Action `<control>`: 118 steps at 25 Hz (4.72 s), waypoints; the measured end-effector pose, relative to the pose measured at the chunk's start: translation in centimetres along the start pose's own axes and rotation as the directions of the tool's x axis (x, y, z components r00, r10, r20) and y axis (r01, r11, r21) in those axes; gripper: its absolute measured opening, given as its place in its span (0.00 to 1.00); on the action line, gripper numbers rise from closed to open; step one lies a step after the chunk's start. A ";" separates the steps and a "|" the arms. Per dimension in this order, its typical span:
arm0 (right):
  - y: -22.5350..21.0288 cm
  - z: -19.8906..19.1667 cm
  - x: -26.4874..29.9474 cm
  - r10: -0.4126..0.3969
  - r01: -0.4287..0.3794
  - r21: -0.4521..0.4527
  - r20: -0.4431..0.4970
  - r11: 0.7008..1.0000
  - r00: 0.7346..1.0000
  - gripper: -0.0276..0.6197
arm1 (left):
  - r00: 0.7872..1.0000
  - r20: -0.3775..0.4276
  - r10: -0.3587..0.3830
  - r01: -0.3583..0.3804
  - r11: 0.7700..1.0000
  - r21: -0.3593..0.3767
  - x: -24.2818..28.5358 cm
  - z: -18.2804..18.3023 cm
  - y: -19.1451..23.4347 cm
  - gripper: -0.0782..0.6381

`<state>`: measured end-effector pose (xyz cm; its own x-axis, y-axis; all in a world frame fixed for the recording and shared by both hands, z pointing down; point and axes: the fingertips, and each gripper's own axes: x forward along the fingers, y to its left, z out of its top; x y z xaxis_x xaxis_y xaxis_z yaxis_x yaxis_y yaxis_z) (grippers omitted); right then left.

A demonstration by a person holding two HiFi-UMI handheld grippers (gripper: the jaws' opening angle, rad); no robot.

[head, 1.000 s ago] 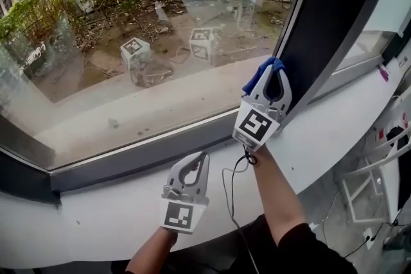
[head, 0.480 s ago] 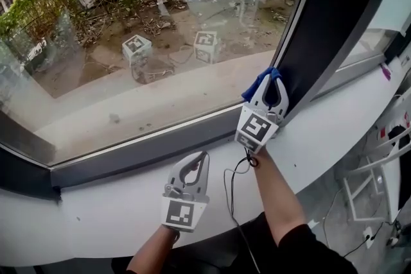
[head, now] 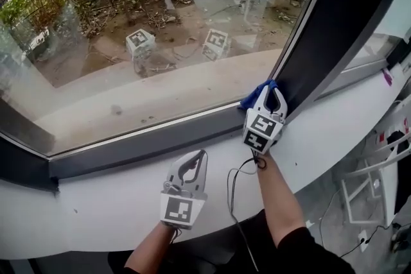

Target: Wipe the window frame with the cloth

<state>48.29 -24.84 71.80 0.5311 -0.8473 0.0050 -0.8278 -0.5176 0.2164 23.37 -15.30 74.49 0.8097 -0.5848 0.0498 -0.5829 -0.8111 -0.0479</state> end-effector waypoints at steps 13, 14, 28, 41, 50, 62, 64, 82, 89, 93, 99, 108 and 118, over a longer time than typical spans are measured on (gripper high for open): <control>2.5 -4.8 0.0 0.271 -0.265 0.059 -0.197 0.962 0.942 0.08 | 0.999 -0.015 0.030 -0.030 0.999 -0.041 -3.1 -2.1 1.3 0.11; 2.7 -4.7 -0.1 0.287 -0.280 0.065 -0.195 0.958 0.938 0.08 | 0.999 -0.020 0.036 -0.037 0.998 -0.042 -3.3 -2.3 1.6 0.12; 9.9 -3.5 -4.2 0.431 -0.443 -0.039 -0.169 0.896 0.887 0.08 | 0.995 -0.040 0.092 -0.094 0.994 -0.051 -4.7 -3.2 3.8 0.12; 16.0 -2.0 -8.0 0.580 -0.594 -0.073 -0.148 0.801 0.801 0.08 | 0.993 -0.044 0.108 -0.110 0.993 -0.051 -5.1 -3.3 4.3 0.11; 20.1 -1.3 -10.4 0.627 -0.641 -0.129 -0.136 0.757 0.767 0.08 | 0.988 -0.044 0.146 -0.148 0.988 -0.044 -6.4 -3.4 5.9 0.12; 24.1 -0.4 -12.8 0.663 -0.678 -0.175 -0.140 0.714 0.735 0.08 | 0.975 -0.038 0.219 -0.221 0.974 -0.042 -9.5 -3.6 9.0 0.11; 24.7 -0.4 -13.1 0.668 -0.683 -0.184 -0.141 0.707 0.730 0.08 | 0.974 -0.035 0.226 -0.227 0.973 -0.041 -9.9 -3.7 9.3 0.12; 31.8 1.0 -17.6 0.772 -0.769 -0.287 -0.129 0.571 0.622 0.08 | 0.955 0.009 0.297 -0.297 0.955 -0.012 -13.8 -3.6 12.4 0.12; 36.4 2.2 -20.6 0.814 -0.794 -0.354 -0.133 0.494 0.566 0.08 | 0.942 0.009 0.336 -0.336 0.942 -0.002 -16.4 -3.5 13.8 0.11; 37.4 2.5 -21.7 0.829 -0.804 -0.373 -0.139 0.463 0.542 0.08 | 0.932 -0.005 0.362 -0.362 0.932 0.001 -17.4 -3.6 14.0 0.12; 40.2 2.9 -23.6 0.853 -0.809 -0.423 -0.138 0.408 0.503 0.08 | 0.914 -0.013 0.406 -0.405 0.914 0.025 -19.1 -3.7 15.8 0.11; 43.4 3.7 -25.7 0.865 -0.802 -0.471 -0.144 0.367 0.481 0.08 | 0.883 -0.032 0.468 -0.467 0.884 0.036 -21.6 -3.7 18.6 0.11; 45.7 3.8 -26.6 0.878 -0.811 -0.483 -0.158 0.330 0.451 0.08 | 0.858 -0.031 0.513 -0.513 0.858 0.004 -22.8 -4.7 21.3 0.11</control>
<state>-4.36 -26.41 77.87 -0.4588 -0.8183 0.3463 -0.6167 0.5738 0.5389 -7.78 -19.28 77.03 0.3934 -0.9180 0.0489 -0.9155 -0.3961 -0.0707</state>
